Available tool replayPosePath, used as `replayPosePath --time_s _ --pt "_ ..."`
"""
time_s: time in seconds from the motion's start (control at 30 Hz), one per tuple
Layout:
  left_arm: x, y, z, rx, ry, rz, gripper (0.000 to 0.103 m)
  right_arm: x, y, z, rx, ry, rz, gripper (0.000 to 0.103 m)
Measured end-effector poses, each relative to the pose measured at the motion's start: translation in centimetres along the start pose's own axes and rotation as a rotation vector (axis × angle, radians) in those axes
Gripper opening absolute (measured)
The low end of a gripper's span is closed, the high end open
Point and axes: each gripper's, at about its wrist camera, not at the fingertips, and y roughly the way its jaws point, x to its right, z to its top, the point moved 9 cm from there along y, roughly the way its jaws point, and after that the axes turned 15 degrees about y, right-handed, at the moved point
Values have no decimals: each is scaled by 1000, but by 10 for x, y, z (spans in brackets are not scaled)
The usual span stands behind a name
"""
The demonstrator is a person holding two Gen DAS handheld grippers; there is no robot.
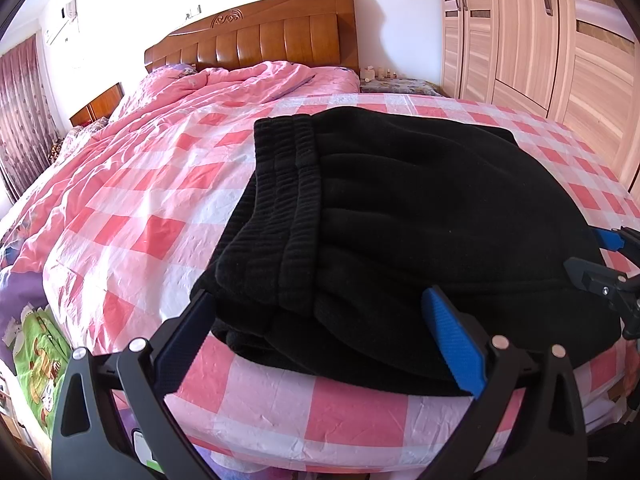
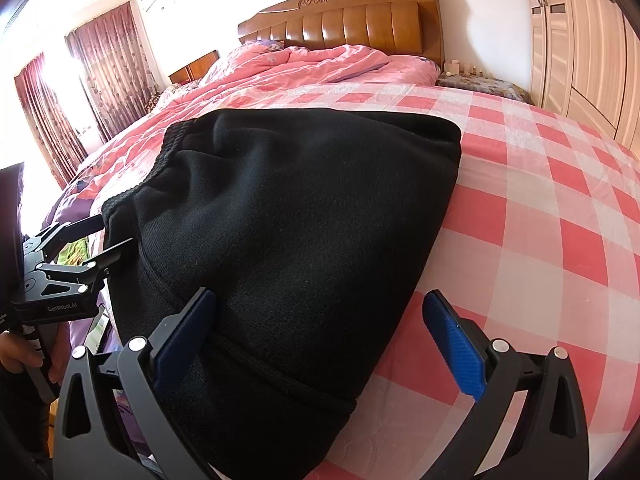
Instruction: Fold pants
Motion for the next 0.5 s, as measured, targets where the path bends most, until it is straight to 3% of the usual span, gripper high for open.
replayPosePath --time_s 0.5 --pt "0 0 0 0 -1 0 102 1 1 -1 -11 6 8 99"
